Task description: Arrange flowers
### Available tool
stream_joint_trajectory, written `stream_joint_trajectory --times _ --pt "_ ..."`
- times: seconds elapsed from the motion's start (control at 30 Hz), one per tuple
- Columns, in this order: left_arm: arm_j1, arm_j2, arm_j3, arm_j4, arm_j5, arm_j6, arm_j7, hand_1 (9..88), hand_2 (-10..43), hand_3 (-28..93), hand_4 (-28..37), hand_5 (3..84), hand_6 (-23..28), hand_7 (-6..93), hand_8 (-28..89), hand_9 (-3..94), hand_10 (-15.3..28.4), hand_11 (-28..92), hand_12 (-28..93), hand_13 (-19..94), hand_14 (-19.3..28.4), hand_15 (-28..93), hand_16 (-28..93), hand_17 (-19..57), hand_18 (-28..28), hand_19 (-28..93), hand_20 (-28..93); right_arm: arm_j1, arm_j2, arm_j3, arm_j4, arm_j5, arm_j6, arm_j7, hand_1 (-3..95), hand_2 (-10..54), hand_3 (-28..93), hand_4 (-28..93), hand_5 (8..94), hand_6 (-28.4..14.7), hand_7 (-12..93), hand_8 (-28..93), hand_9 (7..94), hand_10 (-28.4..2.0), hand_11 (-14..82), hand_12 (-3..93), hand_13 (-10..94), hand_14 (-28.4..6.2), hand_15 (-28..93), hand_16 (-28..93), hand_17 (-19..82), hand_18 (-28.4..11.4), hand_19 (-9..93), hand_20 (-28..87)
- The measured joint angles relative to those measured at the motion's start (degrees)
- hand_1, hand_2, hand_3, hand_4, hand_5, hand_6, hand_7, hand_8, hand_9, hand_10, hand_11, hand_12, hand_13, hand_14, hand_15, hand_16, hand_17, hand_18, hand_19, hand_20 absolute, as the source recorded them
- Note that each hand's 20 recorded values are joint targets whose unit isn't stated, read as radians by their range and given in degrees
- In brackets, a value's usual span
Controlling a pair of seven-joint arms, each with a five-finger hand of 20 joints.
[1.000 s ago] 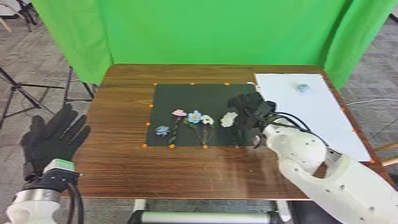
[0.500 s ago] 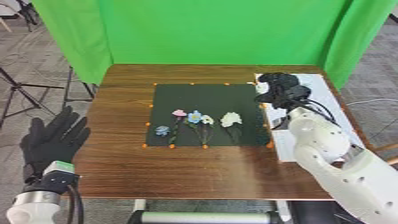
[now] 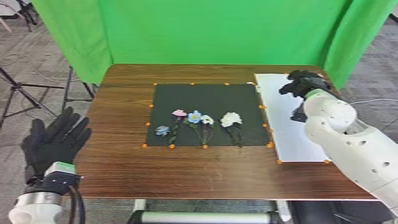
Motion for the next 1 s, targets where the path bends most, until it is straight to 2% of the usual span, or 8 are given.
stream_joint_trajectory --times 0.2,0.4,0.6,1.0 --pt "-0.2 0.00 0.48 0.02 0.00 0.00 0.00 26.4 10.0 69 -28.3 36.8 7.9 16.0 -10 27.7 14.4 21 11 19 14.5 36 -8 -7.2 13.2 30 9 3.4 0.5 -2.0 4.0 1.3 0.3 0.1 29.5 -3.0 82 -27 35.1 -6.6 17 -12 31.3 -17.7 10.7 13.7 26 -17.6 42 10 20 -20.6 70 30" --pt "-0.2 -0.01 0.65 0.06 -0.05 0.00 0.10 26.4 10.1 69 -28.3 36.8 7.9 16.0 -10 27.8 14.3 21 11 19 14.4 36 -8 -7.2 13.2 30 9 6.0 1.1 -5.3 8.4 1.5 0.2 1.1 31.0 -1.2 83 -27 34.0 -6.5 18 -13 29.8 -16.2 11.3 12.1 25 -16.2 39 8 20 -20.1 70 29" --pt "-0.6 0.01 0.94 0.22 -0.14 0.00 0.41 26.4 10.2 69 -28.3 36.9 8.0 16.0 -10 27.8 14.4 21 11 19 14.4 36 -8 -7.2 13.1 30 9 10.1 1.4 -9.8 14.1 2.6 -4.0 0.8 34.6 0.9 86 -28 33.2 -6.5 19 -14 29.5 -13.1 14.1 9.3 25 -14.5 40 7 20 -19.6 70 28" --pt "-2.1 0.53 1.90 0.88 -0.18 -0.11 0.37 26.4 10.3 69 -28.3 37.1 8.0 16.4 -10 28.2 14.4 22 11 19 14.6 37 -8 -7.2 13.1 30 9 11.0 2.0 -9.6 16.3 3.6 -4.8 -6.8 41.1 4.3 85 -28 31.6 -5.8 22 -17 31.7 -8.9 17.2 7.8 29 -10.7 41 6 22 -17.4 71 27"
